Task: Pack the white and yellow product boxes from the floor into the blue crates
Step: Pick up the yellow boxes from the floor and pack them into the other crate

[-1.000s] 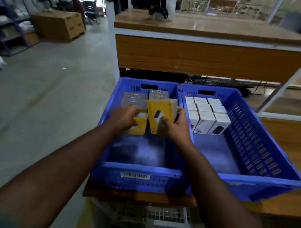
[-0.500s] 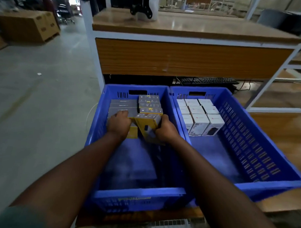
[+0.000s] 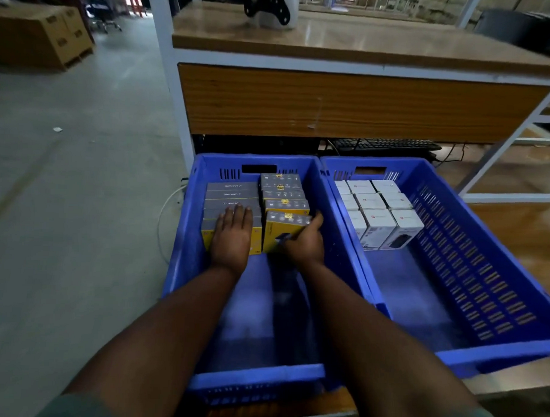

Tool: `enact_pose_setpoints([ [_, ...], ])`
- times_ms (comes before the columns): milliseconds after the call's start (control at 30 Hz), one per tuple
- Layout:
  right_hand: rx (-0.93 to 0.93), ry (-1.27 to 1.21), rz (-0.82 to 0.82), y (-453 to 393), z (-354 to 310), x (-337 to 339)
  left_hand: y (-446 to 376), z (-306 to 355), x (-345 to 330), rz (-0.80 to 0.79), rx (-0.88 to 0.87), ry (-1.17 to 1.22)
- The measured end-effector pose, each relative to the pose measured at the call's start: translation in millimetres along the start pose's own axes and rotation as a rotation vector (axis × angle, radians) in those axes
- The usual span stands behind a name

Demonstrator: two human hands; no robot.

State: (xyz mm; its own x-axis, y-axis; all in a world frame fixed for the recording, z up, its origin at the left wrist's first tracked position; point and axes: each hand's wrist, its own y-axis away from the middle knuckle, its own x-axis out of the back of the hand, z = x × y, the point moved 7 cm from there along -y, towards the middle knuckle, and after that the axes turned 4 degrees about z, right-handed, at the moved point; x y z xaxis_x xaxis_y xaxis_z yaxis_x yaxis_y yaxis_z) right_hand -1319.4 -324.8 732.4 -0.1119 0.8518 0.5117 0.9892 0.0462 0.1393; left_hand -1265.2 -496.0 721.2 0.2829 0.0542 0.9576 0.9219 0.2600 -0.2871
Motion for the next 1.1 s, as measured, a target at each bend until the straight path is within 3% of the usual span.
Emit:
enact_pose_setpoints([
  [100, -0.004, -0.058, 0.052, -4, 5, -8, -3, -2, 2, 0.017, -0.025, -0.018],
  [367, 0.107, -0.167, -0.029, -18, 20, -21, -11, -4, -8, 0.063, -0.027, -0.018],
  [633, 0.087, -0.276, -0.100, -28, 32, -33, -10, -3, -13, 0.077, 0.026, -0.032],
  [1100, 0.046, -0.420, -0.127, -38, 32, -40, -27, -7, -18, -0.028, 0.034, -0.004],
])
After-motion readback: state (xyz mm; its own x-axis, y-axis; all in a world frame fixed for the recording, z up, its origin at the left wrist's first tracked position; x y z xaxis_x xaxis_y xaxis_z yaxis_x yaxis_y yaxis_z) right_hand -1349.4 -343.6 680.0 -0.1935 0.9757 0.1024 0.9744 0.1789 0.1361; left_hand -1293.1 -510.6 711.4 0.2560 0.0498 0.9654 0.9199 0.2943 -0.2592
